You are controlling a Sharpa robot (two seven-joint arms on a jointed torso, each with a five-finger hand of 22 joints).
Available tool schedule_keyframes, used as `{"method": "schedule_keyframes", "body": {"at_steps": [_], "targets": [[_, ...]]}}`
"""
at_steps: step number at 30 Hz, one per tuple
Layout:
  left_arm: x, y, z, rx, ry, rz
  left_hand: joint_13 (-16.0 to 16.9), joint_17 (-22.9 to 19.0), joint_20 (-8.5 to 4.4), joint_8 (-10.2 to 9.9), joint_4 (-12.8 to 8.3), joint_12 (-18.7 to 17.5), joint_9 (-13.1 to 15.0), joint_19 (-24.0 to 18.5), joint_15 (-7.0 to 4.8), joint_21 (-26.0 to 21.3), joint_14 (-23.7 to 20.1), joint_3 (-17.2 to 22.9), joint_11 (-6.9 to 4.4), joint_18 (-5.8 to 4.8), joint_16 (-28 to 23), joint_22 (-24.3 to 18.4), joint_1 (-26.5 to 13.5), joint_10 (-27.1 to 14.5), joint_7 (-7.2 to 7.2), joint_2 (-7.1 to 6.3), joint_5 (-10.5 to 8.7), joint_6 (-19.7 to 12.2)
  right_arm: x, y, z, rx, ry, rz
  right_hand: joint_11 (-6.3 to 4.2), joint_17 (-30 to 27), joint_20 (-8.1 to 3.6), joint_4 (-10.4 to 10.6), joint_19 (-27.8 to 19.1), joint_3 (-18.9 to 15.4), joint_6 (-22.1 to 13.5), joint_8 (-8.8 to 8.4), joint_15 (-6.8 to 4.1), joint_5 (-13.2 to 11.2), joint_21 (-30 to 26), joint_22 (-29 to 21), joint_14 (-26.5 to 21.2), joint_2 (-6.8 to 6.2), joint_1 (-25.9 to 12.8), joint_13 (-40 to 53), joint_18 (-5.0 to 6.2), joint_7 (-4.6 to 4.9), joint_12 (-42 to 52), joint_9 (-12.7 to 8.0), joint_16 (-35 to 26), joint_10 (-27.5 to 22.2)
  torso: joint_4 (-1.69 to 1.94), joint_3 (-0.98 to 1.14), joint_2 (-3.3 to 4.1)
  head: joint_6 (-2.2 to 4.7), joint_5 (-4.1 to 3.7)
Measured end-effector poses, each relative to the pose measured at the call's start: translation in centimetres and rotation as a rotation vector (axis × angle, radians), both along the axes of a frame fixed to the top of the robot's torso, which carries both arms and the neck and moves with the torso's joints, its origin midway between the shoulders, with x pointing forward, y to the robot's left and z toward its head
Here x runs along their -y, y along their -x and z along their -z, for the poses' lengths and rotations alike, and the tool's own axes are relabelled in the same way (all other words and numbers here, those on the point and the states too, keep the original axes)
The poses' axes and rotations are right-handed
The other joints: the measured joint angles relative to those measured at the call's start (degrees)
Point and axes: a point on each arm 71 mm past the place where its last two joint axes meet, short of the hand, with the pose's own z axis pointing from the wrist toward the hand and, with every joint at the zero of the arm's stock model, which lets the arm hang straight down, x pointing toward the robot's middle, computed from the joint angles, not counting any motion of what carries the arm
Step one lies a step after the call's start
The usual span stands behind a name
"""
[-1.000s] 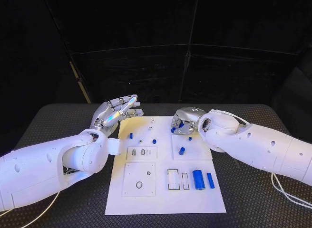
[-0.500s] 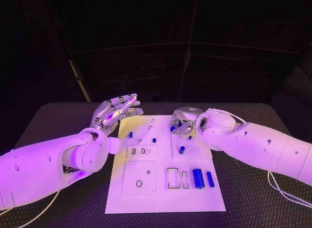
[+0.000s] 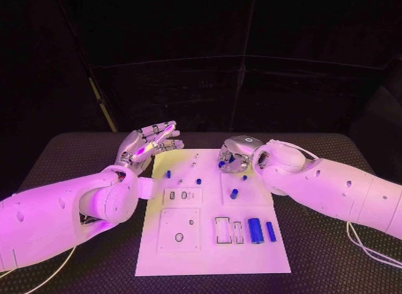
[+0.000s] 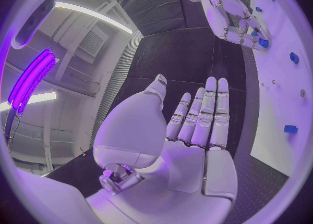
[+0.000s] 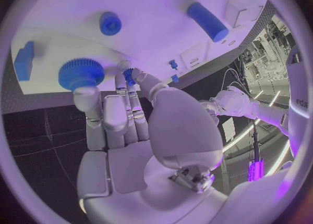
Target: Assemble the parts on the task board
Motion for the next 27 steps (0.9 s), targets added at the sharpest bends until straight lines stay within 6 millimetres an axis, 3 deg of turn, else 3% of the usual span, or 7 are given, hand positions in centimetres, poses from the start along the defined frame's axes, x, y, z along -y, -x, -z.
{"method": "schedule_keyframes", "body": {"at_steps": [12, 27], "targets": [[-0.1, 0.0, 0.0, 0.0, -0.001, -0.001, 0.0, 0.0, 0.0, 0.0, 0.0, 0.0, 0.0, 0.0, 0.0, 0.0, 0.0, 0.0, 0.0, 0.0, -0.2, 0.0, 0.0, 0.0, 0.0, 0.0, 0.0, 0.0, -1.1, 0.2, -1.1, 0.091, -0.114, -0.003, -0.19, 0.2, -0.21, 0.2, 0.2, 0.5, 0.6, 0.31, -0.22, -0.2, 0.7, 0.8, 0.2, 0.07, 0.4, 0.2, 0.01, -0.42, 0.0, 0.0, 0.2, 0.2, 0.07, -0.04, 0.04, 0.79, 0.14], [0.1, 0.0, -0.1, -0.001, 0.001, 0.004, 0.0, 0.0, 0.0, -0.2, 0.0, 0.0, 0.0, 0.0, 0.0, 0.0, 0.0, 0.0, 0.0, -0.01, -0.2, 0.0, 0.0, 0.0, 0.0, 0.0, 0.0, 0.0, -4.6, -1.7, -1.3, 0.125, -0.16, 0.0, -0.19, 0.2, -0.21, 0.4, 0.2, 0.7, 0.5, 0.14, -0.22, -0.4, 0.9, 1.0, 0.2, 0.07, 0.4, 0.2, 0.02, -0.45, 0.0, 0.0, 0.5, 0.2, 0.39, -0.1, 0.48, 0.82, 0.17]]}}
